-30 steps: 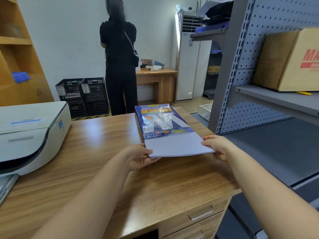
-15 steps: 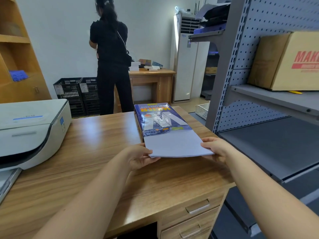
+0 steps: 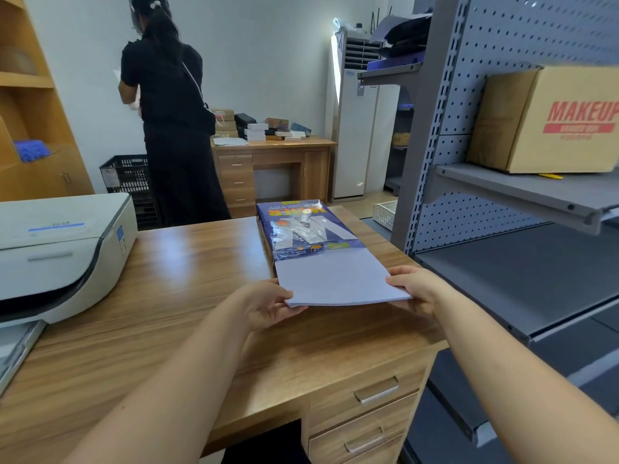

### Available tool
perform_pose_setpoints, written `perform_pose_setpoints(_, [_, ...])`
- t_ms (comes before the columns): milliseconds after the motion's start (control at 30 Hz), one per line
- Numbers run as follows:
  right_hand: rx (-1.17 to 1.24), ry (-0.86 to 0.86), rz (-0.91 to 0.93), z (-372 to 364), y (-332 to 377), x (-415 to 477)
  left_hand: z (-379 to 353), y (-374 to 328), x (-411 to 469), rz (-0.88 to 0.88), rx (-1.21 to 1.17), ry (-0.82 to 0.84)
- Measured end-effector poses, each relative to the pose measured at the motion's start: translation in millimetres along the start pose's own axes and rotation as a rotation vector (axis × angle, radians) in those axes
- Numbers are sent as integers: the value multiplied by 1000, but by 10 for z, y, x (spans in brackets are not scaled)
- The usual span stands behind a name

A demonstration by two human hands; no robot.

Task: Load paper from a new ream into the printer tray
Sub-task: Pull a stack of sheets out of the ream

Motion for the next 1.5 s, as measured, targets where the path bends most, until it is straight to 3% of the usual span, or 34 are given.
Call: perform_pose_setpoints(1500, [70,-40,17,-90,-206,-638,-18,208,-464,-10,52,37])
Point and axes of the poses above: each hand's wrist, its own x-axis towards the middle knuckle, its own z-axis out of the back of the hand, y = z × x, the point moved 3 cm from there along x, towards the middle knuckle, and after that the axes turned 13 degrees about y, right-handed, at the moved point
